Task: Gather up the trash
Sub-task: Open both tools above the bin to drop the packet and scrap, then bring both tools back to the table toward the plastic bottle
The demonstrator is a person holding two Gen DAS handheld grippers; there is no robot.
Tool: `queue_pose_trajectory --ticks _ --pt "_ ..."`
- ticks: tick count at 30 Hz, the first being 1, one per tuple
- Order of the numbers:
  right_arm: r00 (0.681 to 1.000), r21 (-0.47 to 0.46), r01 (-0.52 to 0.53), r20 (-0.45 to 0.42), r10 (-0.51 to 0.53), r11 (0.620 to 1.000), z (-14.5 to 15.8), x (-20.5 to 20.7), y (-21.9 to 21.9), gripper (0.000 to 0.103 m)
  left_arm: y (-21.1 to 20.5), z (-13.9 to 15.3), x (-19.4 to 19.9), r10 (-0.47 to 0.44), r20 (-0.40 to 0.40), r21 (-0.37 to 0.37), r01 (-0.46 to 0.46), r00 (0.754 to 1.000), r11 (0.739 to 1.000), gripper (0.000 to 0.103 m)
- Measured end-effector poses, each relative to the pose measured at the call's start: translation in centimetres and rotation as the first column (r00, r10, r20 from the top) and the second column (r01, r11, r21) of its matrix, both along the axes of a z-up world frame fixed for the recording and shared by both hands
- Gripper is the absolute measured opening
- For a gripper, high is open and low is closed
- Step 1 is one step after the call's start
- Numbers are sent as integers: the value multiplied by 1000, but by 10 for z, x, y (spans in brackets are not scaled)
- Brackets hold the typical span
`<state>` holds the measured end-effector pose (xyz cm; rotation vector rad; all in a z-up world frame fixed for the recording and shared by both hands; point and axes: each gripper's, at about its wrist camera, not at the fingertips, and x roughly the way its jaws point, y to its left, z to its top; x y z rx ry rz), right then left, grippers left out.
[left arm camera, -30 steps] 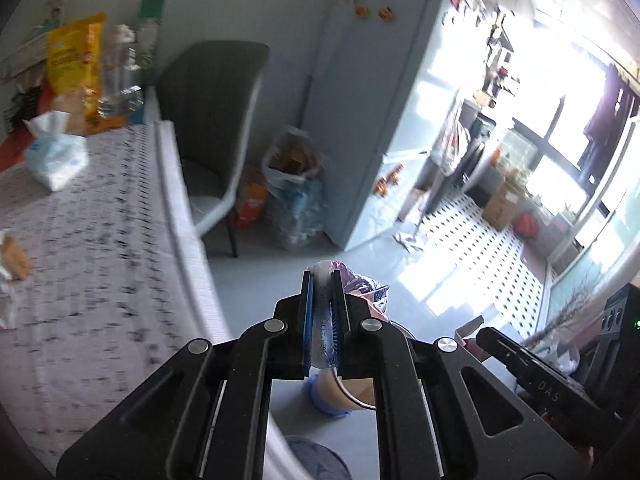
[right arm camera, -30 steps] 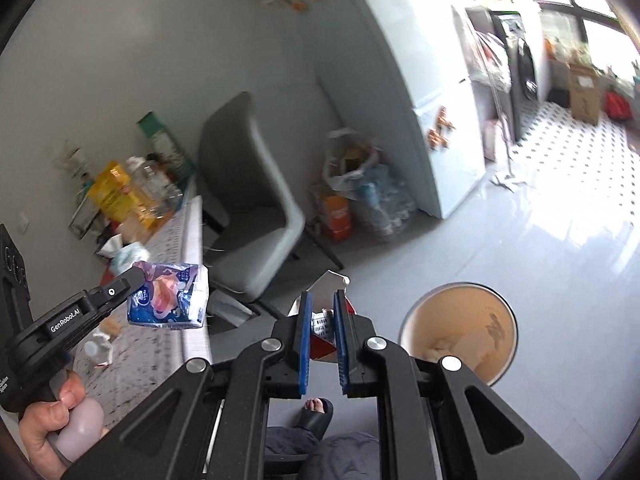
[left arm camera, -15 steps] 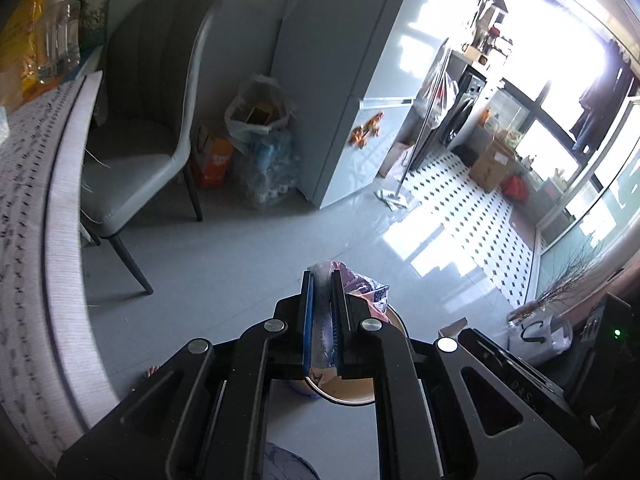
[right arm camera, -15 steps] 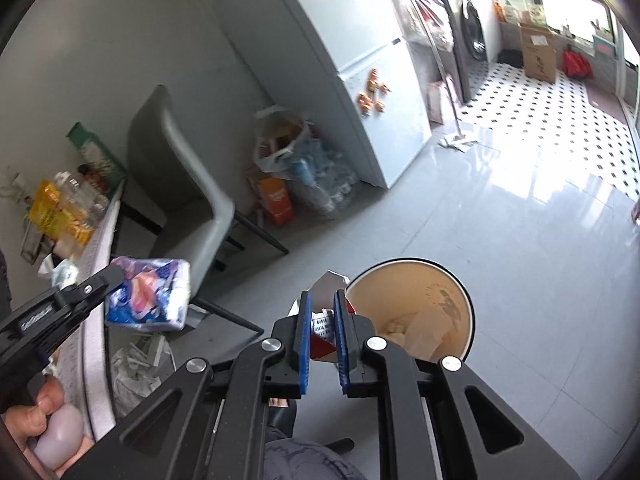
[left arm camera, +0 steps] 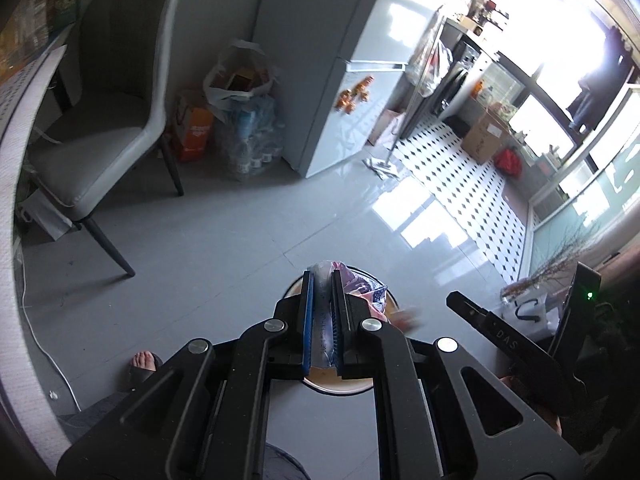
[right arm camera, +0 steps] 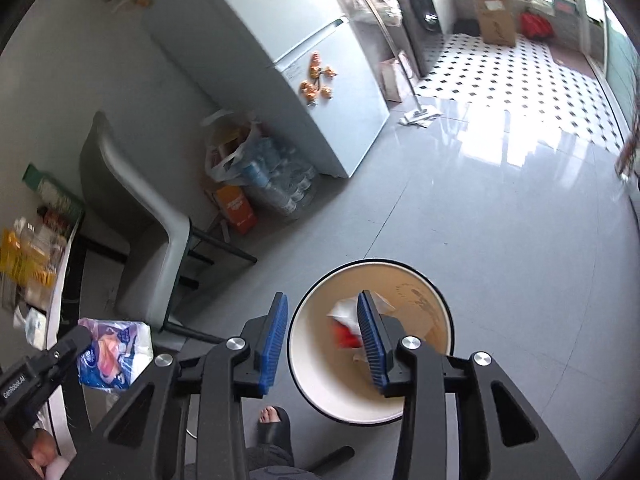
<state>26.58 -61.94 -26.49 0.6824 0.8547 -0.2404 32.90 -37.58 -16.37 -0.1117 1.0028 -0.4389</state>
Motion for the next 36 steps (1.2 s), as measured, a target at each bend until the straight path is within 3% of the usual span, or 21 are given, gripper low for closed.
queue_pose_trajectory --ticks 13,15,17,20,23,28,30,36 --pt "993 24 109 49 -110 994 22 -80 -33 40 -81 -14 16 -126 -74 7 127 989 992 10" --pt "992 24 118 50 -119 993 23 -89 -34 40 -90 -16 19 -155 -78 7 156 985 988 20" --pt "991 22 120 51 -121 993 25 -97 -34 40 -93 -17 21 -179 -91 -24 177 980 984 68" --pt "991 17 121 49 -122 992 26 -107 -34 40 -88 -5 16 -178 -62 -41 176 982 984 76" --pt "991 30 124 46 -126 992 28 -108 -29 42 -75 13 5 -167 -22 -30 166 986 986 90" --pt "993 38 96 64 -98 995 37 -106 -2 66 -34 39 -10 -97 19 -35 98 995 995 93" --pt "994 31 78 71 -80 996 44 -103 11 81 -9 55 -19 -52 63 -43 55 997 998 97" --pt "991 -4 37 126 -36 999 78 -97 48 89 68 98 -42 49 175 -39 -43 983 998 97"
